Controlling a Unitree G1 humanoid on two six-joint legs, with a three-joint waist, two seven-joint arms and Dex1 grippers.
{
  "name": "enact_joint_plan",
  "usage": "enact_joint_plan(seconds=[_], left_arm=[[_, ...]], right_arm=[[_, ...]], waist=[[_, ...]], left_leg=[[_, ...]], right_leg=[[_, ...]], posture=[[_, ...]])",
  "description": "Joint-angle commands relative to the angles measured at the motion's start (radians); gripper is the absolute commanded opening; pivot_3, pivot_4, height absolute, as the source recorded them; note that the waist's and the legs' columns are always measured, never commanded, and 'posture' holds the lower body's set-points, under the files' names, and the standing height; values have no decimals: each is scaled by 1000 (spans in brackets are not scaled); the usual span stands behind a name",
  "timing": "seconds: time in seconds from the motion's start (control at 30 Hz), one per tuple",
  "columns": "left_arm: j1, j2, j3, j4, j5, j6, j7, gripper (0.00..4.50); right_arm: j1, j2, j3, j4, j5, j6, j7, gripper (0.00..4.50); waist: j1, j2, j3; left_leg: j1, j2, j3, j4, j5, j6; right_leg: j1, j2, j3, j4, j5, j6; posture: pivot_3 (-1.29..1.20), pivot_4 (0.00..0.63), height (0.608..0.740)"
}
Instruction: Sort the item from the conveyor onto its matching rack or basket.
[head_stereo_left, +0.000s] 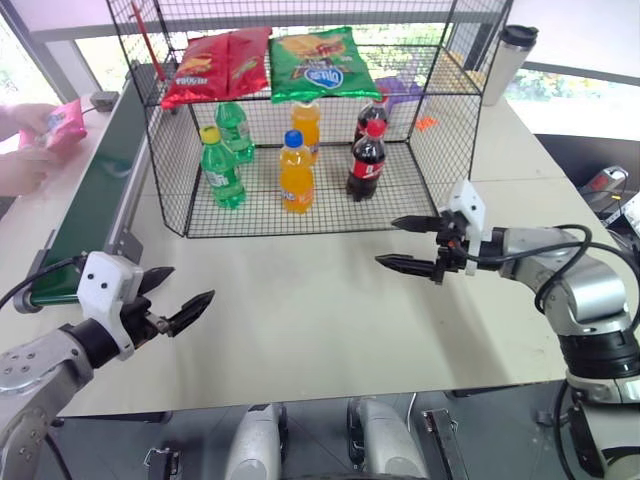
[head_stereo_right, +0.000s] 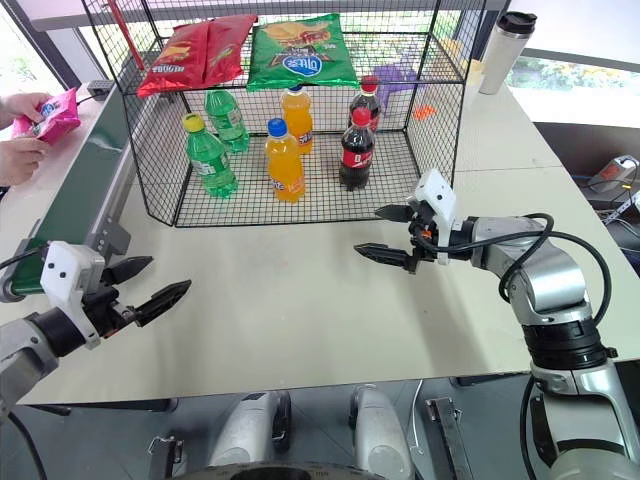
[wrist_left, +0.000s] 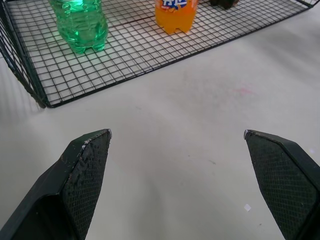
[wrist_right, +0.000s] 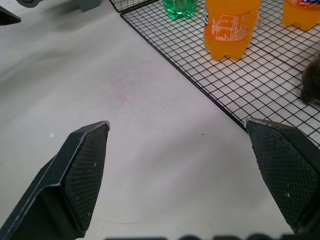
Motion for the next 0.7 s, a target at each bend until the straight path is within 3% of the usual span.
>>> enact_joint_plan(seconds=[0.03,0.7], left_arm=[[-11,11,13,-7,-4,-6,3,4445],[-35,-9,-3,-13,-28,-10,43,4445]], right_arm=[[-4,4,-29,-32,18,-14,-6,4500],[-17,24,-10,-13,2,-38,-9,4500]], waist=[[0,0,0],[0,0,0]], left_leg=[[0,0,0,0,0,0],[0,0,1,0,0,0]], right_leg=[[0,0,0,0,0,0],[1,0,0,0,0,0]], posture=[[0,150,740],[0,150,740]])
